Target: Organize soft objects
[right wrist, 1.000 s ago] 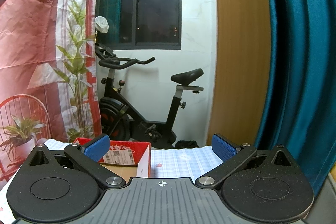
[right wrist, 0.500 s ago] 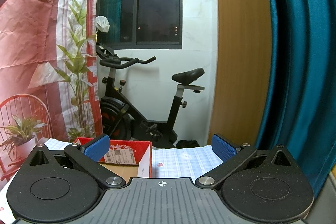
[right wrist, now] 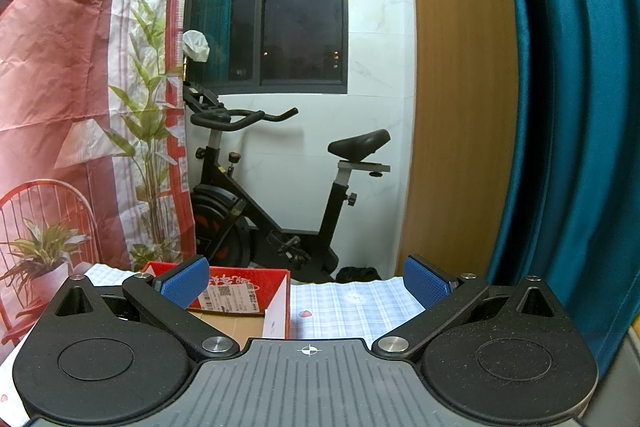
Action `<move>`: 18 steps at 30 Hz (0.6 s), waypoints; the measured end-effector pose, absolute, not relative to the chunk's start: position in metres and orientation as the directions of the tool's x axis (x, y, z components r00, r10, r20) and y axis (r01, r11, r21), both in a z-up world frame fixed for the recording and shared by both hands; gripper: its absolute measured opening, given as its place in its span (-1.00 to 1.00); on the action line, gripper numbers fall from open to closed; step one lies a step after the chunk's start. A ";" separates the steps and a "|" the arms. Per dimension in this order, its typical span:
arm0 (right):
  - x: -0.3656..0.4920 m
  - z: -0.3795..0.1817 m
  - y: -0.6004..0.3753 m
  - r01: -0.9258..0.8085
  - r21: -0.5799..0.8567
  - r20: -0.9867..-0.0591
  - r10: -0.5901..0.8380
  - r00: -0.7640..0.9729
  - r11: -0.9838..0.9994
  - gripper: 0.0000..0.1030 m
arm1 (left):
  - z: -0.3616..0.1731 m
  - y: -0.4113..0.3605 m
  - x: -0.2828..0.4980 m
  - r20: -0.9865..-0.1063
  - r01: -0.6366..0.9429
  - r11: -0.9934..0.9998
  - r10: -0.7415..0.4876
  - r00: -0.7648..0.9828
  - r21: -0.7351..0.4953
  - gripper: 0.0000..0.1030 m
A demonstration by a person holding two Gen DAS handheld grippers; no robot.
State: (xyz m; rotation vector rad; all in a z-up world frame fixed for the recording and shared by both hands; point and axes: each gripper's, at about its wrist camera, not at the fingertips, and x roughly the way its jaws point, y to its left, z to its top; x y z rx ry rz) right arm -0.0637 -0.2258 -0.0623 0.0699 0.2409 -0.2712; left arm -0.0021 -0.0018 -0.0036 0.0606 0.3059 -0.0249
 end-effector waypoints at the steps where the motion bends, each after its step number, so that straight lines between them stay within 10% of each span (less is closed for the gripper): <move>1: -0.064 -0.062 -0.226 0.273 0.036 -0.245 -0.256 0.935 0.961 0.99 | -0.004 -0.002 -0.002 -0.302 0.033 0.998 -0.015 0.953 0.055 1.00; 18: -0.058 -0.082 -0.221 0.187 0.082 -0.213 -0.166 0.963 0.979 0.99 | -0.036 0.005 0.002 -0.307 0.059 0.998 -0.047 0.950 0.031 1.00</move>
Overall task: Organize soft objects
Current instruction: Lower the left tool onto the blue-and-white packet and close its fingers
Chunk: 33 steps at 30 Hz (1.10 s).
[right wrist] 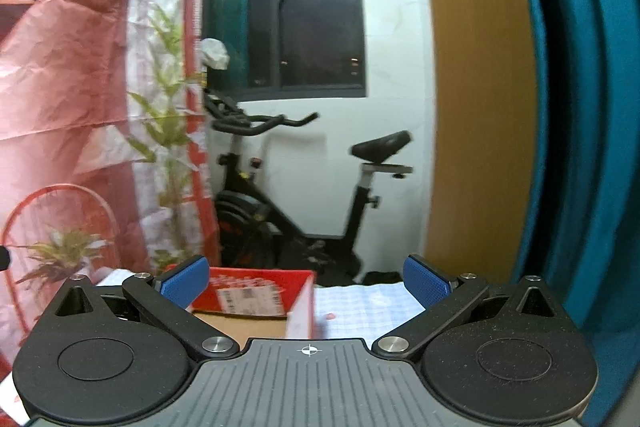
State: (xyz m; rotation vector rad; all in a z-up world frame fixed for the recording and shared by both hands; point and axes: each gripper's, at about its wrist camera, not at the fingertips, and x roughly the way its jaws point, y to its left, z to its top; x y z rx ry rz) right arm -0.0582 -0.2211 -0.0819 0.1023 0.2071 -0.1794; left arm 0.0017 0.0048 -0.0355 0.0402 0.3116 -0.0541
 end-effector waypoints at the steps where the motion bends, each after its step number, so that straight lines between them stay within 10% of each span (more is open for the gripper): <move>1: -0.057 -0.089 -0.221 0.168 0.100 -0.200 -0.146 0.969 0.981 0.99 | -0.040 0.005 0.003 -0.317 0.062 0.997 -0.047 0.947 0.038 1.00; 20: -0.017 -0.248 -0.191 0.005 0.213 -0.430 0.089 0.898 0.977 0.98 | -0.180 0.026 0.029 -0.555 0.143 0.988 -0.148 0.819 -0.053 0.85; 33: -0.008 -0.289 -0.175 -0.083 0.222 -0.548 0.194 0.814 0.972 0.20 | -0.219 0.013 0.039 -0.633 0.256 0.962 -0.257 0.730 -0.095 0.19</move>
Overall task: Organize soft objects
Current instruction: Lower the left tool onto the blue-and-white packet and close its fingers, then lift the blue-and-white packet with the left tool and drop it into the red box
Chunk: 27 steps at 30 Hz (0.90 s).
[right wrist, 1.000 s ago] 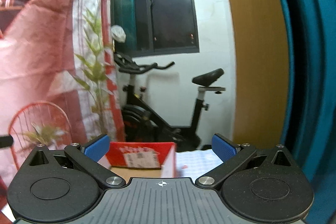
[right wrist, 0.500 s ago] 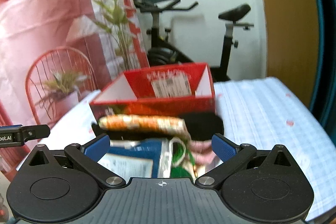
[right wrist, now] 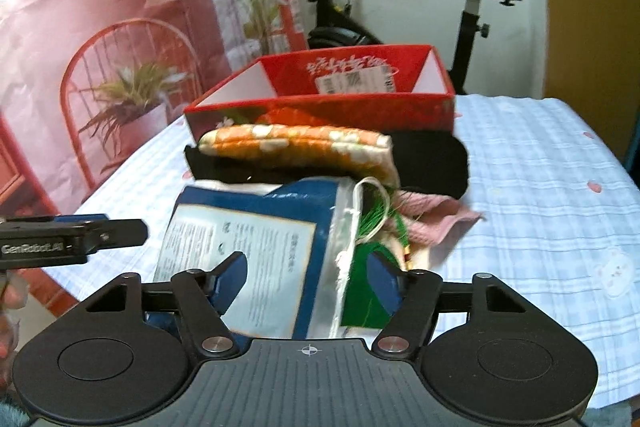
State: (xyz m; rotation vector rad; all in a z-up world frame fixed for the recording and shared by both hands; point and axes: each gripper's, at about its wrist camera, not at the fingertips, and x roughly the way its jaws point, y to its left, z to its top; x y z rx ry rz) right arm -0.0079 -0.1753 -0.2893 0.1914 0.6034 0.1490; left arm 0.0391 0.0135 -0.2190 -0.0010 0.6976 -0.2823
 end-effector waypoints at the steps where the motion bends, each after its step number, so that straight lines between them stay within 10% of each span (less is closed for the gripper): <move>1: -0.008 -0.290 -0.174 -0.090 0.220 -0.550 0.200 0.811 0.971 0.18 | -0.221 0.012 0.041 -0.639 0.256 0.963 -0.252 0.727 -0.088 0.19; 8: -0.007 -0.294 -0.175 -0.122 0.250 -0.559 0.246 0.792 0.961 -0.10 | -0.233 0.009 0.044 -0.683 0.273 0.955 -0.278 0.676 -0.118 0.16; 27: 0.015 -0.327 -0.186 -0.071 0.361 -0.644 0.304 0.702 0.930 -0.08 | -0.260 0.005 0.056 -0.753 0.308 0.929 -0.350 0.558 -0.203 -0.17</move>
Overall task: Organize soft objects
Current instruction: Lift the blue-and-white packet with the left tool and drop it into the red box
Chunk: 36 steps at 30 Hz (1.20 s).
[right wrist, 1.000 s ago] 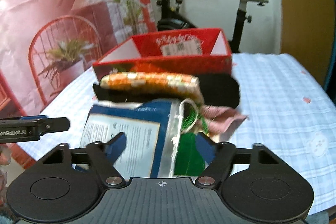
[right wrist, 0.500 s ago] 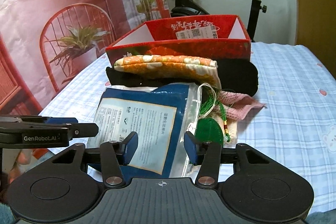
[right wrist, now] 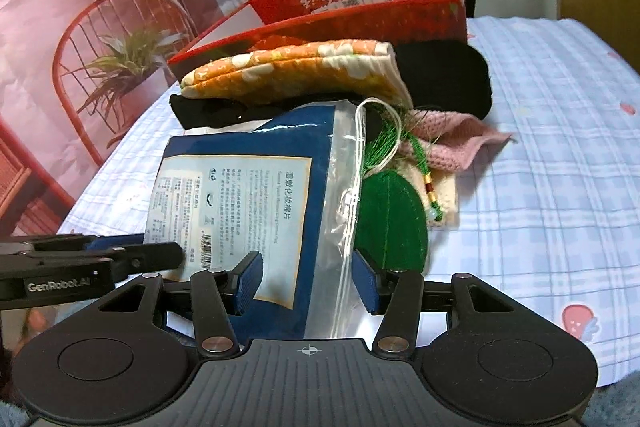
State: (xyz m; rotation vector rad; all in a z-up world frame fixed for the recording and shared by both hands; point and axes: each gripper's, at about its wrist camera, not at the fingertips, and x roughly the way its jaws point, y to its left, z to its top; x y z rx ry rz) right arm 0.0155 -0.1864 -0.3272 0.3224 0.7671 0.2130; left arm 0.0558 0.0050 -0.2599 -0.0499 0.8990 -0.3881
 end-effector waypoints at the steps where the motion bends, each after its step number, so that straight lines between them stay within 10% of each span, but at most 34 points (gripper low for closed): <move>1: 0.016 -0.328 -0.186 -0.075 0.363 -0.646 0.309 0.698 0.929 -0.10 | -0.260 0.005 0.056 -0.754 0.307 0.930 -0.349 0.557 -0.203 -0.17; 23: 0.023 -0.342 -0.184 -0.091 0.406 -0.658 0.360 0.661 0.909 -0.30 | -0.263 0.006 0.059 -0.760 0.294 0.932 -0.348 0.549 -0.214 -0.17; 36: -0.003 -0.300 -0.177 -0.244 0.318 -0.498 0.380 0.780 0.916 -0.79 | -0.230 0.015 0.041 -0.647 0.333 0.916 -0.396 0.652 -0.224 -0.18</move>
